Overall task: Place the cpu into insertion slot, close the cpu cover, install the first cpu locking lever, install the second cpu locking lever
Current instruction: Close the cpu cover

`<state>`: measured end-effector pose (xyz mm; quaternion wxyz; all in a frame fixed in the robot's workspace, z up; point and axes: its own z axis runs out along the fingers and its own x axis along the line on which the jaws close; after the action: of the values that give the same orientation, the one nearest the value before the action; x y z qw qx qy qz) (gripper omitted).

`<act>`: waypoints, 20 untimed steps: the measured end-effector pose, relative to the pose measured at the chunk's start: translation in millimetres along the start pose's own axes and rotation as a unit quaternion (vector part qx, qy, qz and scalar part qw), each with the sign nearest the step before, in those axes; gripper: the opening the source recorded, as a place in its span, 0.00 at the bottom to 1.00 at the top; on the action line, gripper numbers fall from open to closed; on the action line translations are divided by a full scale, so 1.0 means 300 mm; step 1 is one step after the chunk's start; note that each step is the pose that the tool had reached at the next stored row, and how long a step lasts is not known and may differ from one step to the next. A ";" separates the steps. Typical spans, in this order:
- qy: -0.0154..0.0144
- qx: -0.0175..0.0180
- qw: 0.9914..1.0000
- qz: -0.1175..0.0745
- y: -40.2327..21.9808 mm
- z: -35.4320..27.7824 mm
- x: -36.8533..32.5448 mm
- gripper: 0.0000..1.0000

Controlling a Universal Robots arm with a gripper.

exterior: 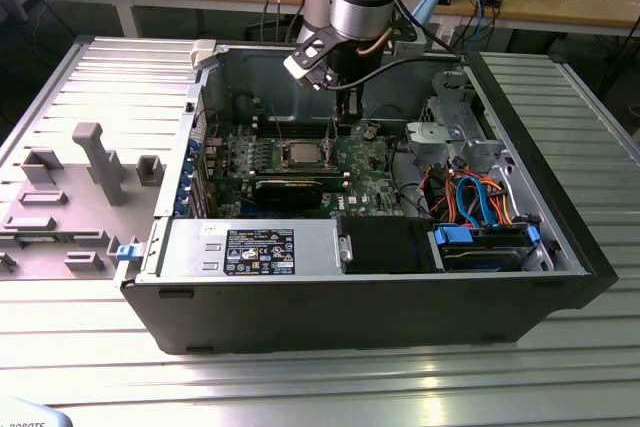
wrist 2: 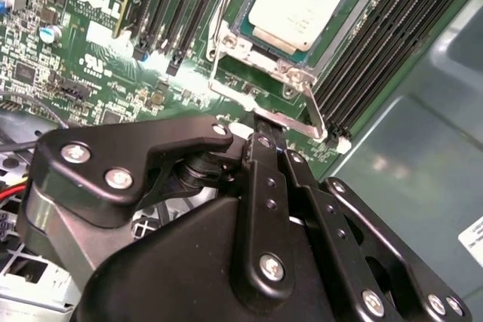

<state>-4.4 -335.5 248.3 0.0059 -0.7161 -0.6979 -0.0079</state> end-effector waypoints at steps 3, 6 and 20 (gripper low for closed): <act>0.000 0.000 1.000 0.000 -0.005 0.000 0.000 0.11; 0.000 0.000 1.000 0.000 -0.012 0.000 0.000 0.11; 0.000 0.000 1.000 -0.002 -0.108 0.027 -0.003 0.11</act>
<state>-36.7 -335.6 240.2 0.0059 -0.7150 -0.6991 -0.0078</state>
